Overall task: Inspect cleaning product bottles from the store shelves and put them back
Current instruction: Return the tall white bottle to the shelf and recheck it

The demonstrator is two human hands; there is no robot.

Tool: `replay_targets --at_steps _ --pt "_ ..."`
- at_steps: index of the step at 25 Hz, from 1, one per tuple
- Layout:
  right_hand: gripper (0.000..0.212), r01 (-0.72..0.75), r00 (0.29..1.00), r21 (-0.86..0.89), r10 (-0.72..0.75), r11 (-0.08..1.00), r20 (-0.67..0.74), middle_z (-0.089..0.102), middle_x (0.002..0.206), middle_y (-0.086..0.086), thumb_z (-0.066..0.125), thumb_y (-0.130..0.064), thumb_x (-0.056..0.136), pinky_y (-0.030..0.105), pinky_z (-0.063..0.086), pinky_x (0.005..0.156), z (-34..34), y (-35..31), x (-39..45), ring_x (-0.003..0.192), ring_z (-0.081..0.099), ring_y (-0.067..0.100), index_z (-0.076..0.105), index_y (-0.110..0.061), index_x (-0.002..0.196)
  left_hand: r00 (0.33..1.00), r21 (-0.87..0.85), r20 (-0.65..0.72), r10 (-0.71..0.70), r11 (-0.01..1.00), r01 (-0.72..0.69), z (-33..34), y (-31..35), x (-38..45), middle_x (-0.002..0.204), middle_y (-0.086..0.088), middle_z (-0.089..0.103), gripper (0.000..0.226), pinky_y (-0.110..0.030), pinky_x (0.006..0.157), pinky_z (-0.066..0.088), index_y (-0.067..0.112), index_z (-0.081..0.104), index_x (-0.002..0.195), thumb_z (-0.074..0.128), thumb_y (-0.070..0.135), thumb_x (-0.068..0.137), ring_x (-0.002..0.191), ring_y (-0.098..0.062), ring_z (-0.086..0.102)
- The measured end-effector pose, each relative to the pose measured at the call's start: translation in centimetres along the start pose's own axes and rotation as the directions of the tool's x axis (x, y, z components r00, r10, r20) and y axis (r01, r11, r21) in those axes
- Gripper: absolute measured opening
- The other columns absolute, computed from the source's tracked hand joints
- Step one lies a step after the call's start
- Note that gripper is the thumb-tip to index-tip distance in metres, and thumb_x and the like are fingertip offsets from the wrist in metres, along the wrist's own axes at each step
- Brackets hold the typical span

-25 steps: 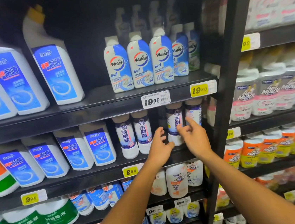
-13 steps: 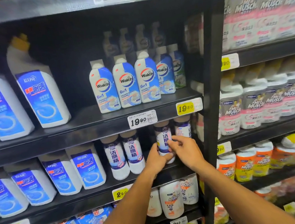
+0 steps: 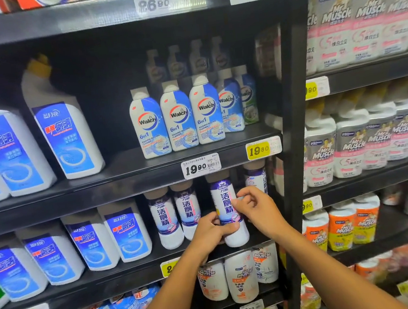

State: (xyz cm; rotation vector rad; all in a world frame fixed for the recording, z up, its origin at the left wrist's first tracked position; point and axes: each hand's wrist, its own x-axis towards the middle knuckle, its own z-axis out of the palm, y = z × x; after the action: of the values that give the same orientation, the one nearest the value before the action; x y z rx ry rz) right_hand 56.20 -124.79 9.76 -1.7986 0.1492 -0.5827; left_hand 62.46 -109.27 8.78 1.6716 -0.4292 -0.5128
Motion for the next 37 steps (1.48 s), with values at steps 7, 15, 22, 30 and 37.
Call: replay_targets --at_steps 7,15,22,30,37 --pt "0.031 -0.164 0.984 0.278 0.138 0.947 0.112 0.069 0.11 0.003 0.056 -0.027 0.099 0.021 0.057 0.07 1.6 -1.6 -2.5 0.095 0.071 0.009 0.053 -0.015 0.128 0.992 -0.023 0.103 -0.07 0.997 0.073 -0.9 -0.8 -5.3 0.097 0.001 0.078 0.034 -0.031 0.072 0.06 0.016 0.068 0.111 0.079 0.025 0.08 0.091 -0.013 0.074" --pt "0.035 -0.323 0.939 0.302 0.263 0.897 0.223 0.075 0.106 0.004 0.047 -0.049 0.1 0.032 0.059 0.075 3.7 -2.2 -6.5 0.097 0.073 0.019 0.064 -0.022 0.115 0.987 -0.087 0.148 -0.058 0.994 0.072 -2.0 -3.0 -10.9 0.103 -0.003 0.077 0.047 -0.03 0.069 0.058 0.018 0.072 0.11 0.079 0.042 0.07 0.096 -0.017 0.073" --pt "0.023 -0.256 0.965 0.438 0.202 0.862 0.167 0.076 0.1 0.002 0.058 -0.03 0.097 0.024 0.057 0.063 5.3 -4.6 -9.9 0.089 0.074 0.016 0.066 -0.017 0.113 0.998 -0.147 0.054 0.032 0.989 -0.024 -2.0 -4.5 -16.0 0.115 0.004 0.073 0.057 -0.038 0.095 0.054 0.03 0.065 0.118 0.079 0.055 0.068 0.108 -0.015 0.068" --pt "0.043 -0.175 0.984 0.563 0.155 0.808 0.084 0.076 0.104 0.003 0.06 -0.042 0.086 0.025 0.058 0.071 6.2 -7.5 -13.6 0.094 0.072 0.016 0.063 -0.015 0.119 0.994 -0.354 -0.06 0.094 0.929 -0.11 -1.7 -3.8 -19.9 0.116 -0.005 0.073 0.048 -0.024 0.079 0.054 0.026 0.068 0.118 0.076 0.044 0.074 0.107 -0.019 0.069" --pt "0.043 -0.147 0.981 0.529 0.056 0.835 0.183 0.071 0.121 0.002 0.053 -0.03 0.098 0.027 0.058 0.077 6.3 -9.4 -15.2 0.109 0.069 0.02 0.05 -0.022 0.141 0.98 -0.376 -0.119 0.159 0.907 -0.193 -1.1 -1.8 -22.0 0.111 -0.005 0.074 0.04 -0.025 0.076 0.055 0.031 0.069 0.115 0.074 0.04 0.077 0.102 -0.019 0.07"
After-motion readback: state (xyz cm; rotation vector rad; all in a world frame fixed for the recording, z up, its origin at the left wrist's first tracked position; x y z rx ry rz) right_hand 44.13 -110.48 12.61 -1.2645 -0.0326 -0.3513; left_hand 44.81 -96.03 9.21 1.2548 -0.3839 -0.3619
